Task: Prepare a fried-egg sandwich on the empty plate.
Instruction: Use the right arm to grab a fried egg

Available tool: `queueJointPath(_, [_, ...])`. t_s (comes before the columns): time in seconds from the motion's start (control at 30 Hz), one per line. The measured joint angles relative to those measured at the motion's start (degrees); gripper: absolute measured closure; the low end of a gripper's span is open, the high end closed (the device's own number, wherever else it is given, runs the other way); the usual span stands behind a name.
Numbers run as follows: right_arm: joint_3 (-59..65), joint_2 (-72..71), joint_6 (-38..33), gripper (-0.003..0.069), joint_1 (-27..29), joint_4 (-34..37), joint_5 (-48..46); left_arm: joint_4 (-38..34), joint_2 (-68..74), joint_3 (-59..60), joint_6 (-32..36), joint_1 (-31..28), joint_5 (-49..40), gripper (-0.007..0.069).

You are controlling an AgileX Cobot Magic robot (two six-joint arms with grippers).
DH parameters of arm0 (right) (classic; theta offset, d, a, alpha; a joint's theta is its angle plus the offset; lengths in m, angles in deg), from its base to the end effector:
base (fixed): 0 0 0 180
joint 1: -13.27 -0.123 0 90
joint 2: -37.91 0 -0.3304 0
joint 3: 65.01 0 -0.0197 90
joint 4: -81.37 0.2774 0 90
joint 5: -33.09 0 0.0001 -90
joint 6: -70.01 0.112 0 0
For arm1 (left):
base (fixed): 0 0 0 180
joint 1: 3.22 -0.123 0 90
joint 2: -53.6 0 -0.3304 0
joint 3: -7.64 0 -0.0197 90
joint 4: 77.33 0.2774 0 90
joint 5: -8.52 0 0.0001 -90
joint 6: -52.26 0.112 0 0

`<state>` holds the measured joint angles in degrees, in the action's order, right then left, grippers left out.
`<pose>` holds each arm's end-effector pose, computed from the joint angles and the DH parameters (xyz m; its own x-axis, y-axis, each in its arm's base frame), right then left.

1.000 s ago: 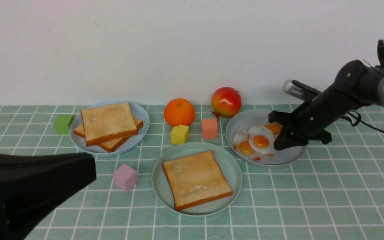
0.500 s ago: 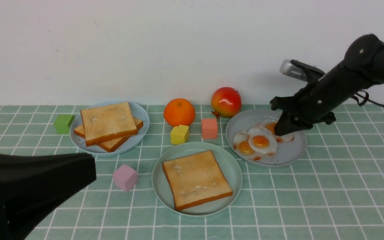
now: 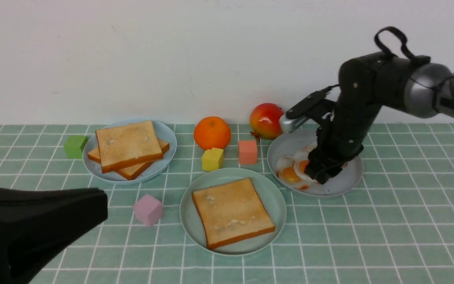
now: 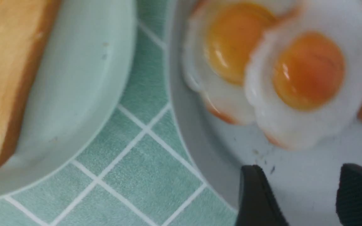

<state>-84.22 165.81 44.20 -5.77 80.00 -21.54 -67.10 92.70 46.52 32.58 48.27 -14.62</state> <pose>0.4772 0.1624 0.2062 -0.6659 -0.7035 -0.2484 -0.6924 0.7068 -0.1453 0.0812 -0.0894 0.3874 -0.2461 0.0240 -0.9689 0.7054 0.6901 -0.1621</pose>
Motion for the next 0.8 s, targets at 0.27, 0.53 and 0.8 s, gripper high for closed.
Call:
queueJointPath(0.27, [0.0,3.1,-8.24,0.0265,-0.07,-1.64,2.49,3.39,0.0,0.0,0.0,0.0,-0.07,0.0626])
queueJointPath(0.53, [0.0,5.1,-15.32,0.0242,-0.07,-4.38,5.99,7.49,0.0,0.0,0.0,0.0,0.46,0.0621])
queueJointPath(0.8, [-0.14,5.77,-16.1,0.0239,-0.07,-7.28,8.18,7.74,0.0,0.0,0.0,0.0,0.52,0.0618])
